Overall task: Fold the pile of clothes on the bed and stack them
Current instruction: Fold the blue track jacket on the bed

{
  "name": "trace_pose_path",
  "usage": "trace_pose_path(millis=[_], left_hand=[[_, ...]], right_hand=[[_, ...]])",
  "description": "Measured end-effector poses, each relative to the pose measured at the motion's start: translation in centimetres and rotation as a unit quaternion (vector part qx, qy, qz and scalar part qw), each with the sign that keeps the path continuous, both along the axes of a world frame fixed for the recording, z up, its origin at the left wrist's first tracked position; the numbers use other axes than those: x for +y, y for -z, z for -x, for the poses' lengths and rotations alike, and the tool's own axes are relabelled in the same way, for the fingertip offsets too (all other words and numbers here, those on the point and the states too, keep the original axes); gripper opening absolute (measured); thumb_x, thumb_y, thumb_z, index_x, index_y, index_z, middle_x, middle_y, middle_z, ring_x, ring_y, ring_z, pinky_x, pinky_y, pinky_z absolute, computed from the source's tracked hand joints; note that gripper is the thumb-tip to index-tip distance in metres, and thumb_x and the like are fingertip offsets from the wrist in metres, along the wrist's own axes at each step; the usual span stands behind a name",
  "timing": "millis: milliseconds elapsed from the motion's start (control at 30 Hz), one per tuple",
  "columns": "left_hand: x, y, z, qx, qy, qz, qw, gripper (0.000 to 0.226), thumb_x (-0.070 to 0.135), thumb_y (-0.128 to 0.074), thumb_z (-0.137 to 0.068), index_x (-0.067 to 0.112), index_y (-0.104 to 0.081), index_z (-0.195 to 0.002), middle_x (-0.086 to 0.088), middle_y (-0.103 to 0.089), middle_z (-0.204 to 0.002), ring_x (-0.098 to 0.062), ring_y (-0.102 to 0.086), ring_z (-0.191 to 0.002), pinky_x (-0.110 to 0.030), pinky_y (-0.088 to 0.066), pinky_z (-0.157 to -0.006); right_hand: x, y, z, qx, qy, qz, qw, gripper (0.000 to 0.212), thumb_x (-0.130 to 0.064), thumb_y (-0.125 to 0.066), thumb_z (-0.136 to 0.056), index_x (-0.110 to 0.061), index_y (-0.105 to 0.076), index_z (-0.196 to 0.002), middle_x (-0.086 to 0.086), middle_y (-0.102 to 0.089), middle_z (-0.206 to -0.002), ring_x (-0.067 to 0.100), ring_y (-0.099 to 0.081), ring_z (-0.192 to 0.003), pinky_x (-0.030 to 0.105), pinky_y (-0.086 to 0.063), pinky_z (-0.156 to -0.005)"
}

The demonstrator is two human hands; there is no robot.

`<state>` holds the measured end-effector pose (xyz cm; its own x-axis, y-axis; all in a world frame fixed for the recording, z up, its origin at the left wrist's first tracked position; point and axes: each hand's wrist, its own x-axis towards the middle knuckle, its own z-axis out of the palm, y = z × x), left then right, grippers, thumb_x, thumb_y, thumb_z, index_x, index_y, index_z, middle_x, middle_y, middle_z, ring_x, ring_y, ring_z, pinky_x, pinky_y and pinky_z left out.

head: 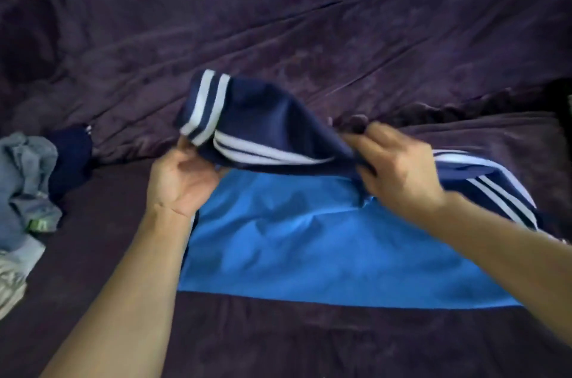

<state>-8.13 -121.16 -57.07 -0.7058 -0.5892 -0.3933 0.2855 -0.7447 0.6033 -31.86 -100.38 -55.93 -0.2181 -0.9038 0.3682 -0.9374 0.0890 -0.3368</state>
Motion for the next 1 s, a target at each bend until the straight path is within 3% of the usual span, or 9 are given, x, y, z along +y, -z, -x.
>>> trace_pose_path(millis=[100,233,367,433,567,700,800,933,1000], left_hand=[[2.8,4.0,-5.7,-0.154,-0.143,-0.140,0.968,0.060,0.007,-0.079,-0.062,0.012,-0.066,-0.120,-0.008,-0.067,-0.116,-0.024,-0.063,-0.108,-0.039,-0.051,-0.085],[5.8,7.7,-11.1,-0.452,-0.193,-0.141,0.859,0.010,0.018,-0.047,-0.089,0.015,-0.056,-0.092,-0.006,-0.061,-0.106,-0.025,-0.058,-0.111,-0.036,-0.045,-0.077],[10.2,8.4,-10.2,-0.580,-0.108,0.100,0.801,0.042,0.044,-0.075,-0.075,0.008,-0.063,-0.095,-0.006,-0.065,-0.095,-0.018,-0.062,-0.087,-0.034,-0.050,-0.071],[11.9,8.8,-8.9,-0.561,-0.015,0.181,0.807,0.052,0.037,-0.083,-0.068,0.012,-0.060,-0.107,-0.002,-0.063,-0.102,-0.011,-0.065,-0.084,-0.023,-0.050,-0.067],[10.8,8.8,-6.9,-0.638,0.156,0.316,0.684,0.012,0.006,-0.068,-0.069,0.008,-0.061,-0.079,-0.008,-0.061,-0.077,-0.023,-0.059,-0.072,-0.027,-0.037,-0.058],[7.0,6.5,-7.7,-0.496,0.028,0.346,0.796,0.014,-0.002,-0.062,-0.068,0.012,-0.065,-0.069,0.008,-0.061,-0.059,-0.005,-0.051,-0.058,-0.023,-0.042,-0.052],[5.0,6.6,-10.7,-0.505,0.007,0.381,0.774,0.029,-0.007,-0.056,-0.074,0.021,-0.066,-0.077,0.002,-0.064,-0.073,-0.017,-0.060,-0.073,-0.017,-0.047,-0.063],[6.6,9.1,-14.1,-0.640,0.009,0.203,0.741,0.028,-0.006,-0.044,-0.087,0.010,-0.066,-0.092,-0.018,-0.067,-0.107,-0.028,-0.061,-0.094,-0.035,-0.050,-0.083],[6.2,9.1,-13.6,-0.606,-0.062,0.140,0.780,0.020,0.012,-0.046,-0.087,0.014,-0.066,-0.087,-0.015,-0.067,-0.104,-0.031,-0.064,-0.098,-0.043,-0.053,-0.087]], right_hand=[[5.0,4.3,-6.9,0.060,-0.114,-0.165,0.978,0.048,-0.016,-0.066,-0.067,-0.024,-0.071,-0.114,0.006,-0.060,-0.081,0.028,-0.059,-0.069,0.034,-0.047,-0.052],[9.9,8.0,-12.0,-0.031,-0.219,-0.491,0.843,0.038,-0.027,-0.064,-0.081,-0.029,-0.063,-0.119,0.003,-0.056,-0.118,0.024,-0.056,-0.110,0.033,-0.051,-0.083],[10.0,8.6,-10.9,-0.100,-0.062,-0.252,0.961,0.039,-0.007,-0.082,-0.059,-0.016,-0.075,-0.097,0.004,-0.069,-0.095,0.030,-0.067,-0.083,0.034,-0.057,-0.062],[9.4,9.0,-9.3,-0.062,0.013,-0.264,0.962,0.054,-0.012,-0.082,-0.064,-0.015,-0.070,-0.116,0.011,-0.064,-0.118,0.036,-0.062,-0.103,0.042,-0.055,-0.071],[9.0,10.7,-6.7,0.022,0.030,-0.409,0.912,0.072,-0.045,-0.055,-0.091,-0.032,-0.021,-0.152,0.008,-0.013,-0.160,0.027,-0.014,-0.147,0.042,-0.034,-0.105],[9.4,11.6,-7.1,-0.021,0.058,-0.400,0.915,0.066,-0.047,-0.052,-0.093,-0.035,-0.023,-0.151,0.007,-0.007,-0.162,0.025,-0.005,-0.149,0.044,-0.034,-0.105],[10.7,12.0,-8.2,-0.026,0.070,-0.422,0.904,0.063,-0.046,-0.050,-0.094,-0.036,-0.025,-0.151,0.008,-0.006,-0.162,0.025,-0.004,-0.149,0.042,-0.031,-0.106],[11.1,11.6,-9.5,-0.042,0.051,-0.438,0.896,0.053,-0.046,-0.057,-0.091,-0.031,-0.048,-0.141,0.009,-0.021,-0.159,0.027,-0.017,-0.147,0.043,-0.031,-0.107],[10.3,11.4,-10.3,-0.055,0.039,-0.348,0.935,0.045,-0.038,-0.066,-0.087,-0.022,-0.062,-0.129,0.015,-0.040,-0.150,0.033,-0.037,-0.139,0.047,-0.040,-0.097]])
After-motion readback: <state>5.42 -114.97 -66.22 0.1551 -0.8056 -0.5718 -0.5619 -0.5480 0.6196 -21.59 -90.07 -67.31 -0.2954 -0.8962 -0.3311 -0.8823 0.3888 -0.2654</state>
